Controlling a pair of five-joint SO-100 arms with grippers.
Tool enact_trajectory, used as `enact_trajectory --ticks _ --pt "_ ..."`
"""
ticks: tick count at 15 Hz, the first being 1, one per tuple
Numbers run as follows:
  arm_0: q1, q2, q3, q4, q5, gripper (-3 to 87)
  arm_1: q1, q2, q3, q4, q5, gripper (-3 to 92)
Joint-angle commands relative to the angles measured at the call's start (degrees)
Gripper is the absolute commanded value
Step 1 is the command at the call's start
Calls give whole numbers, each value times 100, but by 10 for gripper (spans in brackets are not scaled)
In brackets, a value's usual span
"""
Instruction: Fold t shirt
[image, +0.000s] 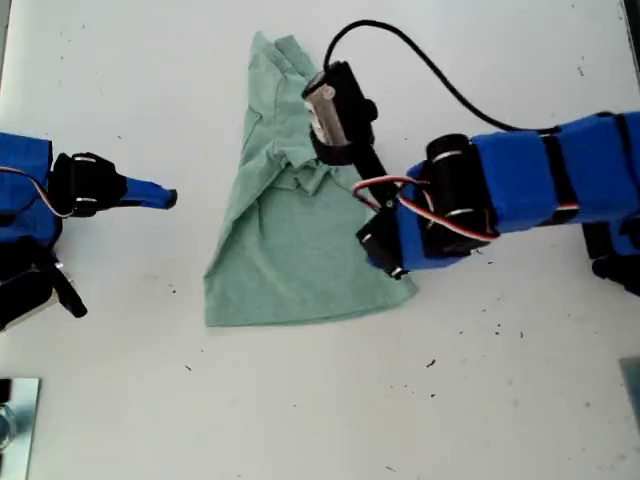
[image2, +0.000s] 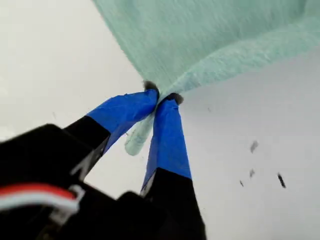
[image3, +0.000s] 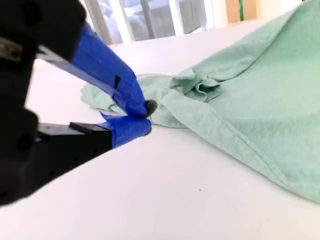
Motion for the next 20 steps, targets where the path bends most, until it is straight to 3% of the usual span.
enact_trajectory --ticks 1,4,5,6,9,11,15,18,20 --pt "35 44 88 -44 44 -2 -123 53 -352 -1415 -211 22" --pt "79 44 88 -35 18 -2 -132 -501 -431 -2136 -167 22" --pt "79 53 88 -35 9 -2 -176 -483 -439 -2373 -325 107" --pt "79 53 88 -35 9 -2 -193 -281 -598 -2496 -580 267" --pt "105 53 88 -35 18 -2 -123 1477 -229 -2461 -958 228" --pt "97 53 88 -35 9 -2 97 2522 642 -1881 -888 211" --pt "79 62 88 -26 0 -2 1494 4869 5590 -1758 -193 110" --pt "53 70 88 -26 -9 -2 2461 5968 8824 -3015 -510 83" --pt "62 114 97 -9 -26 -2 3041 7550 10433 -3349 -686 44"
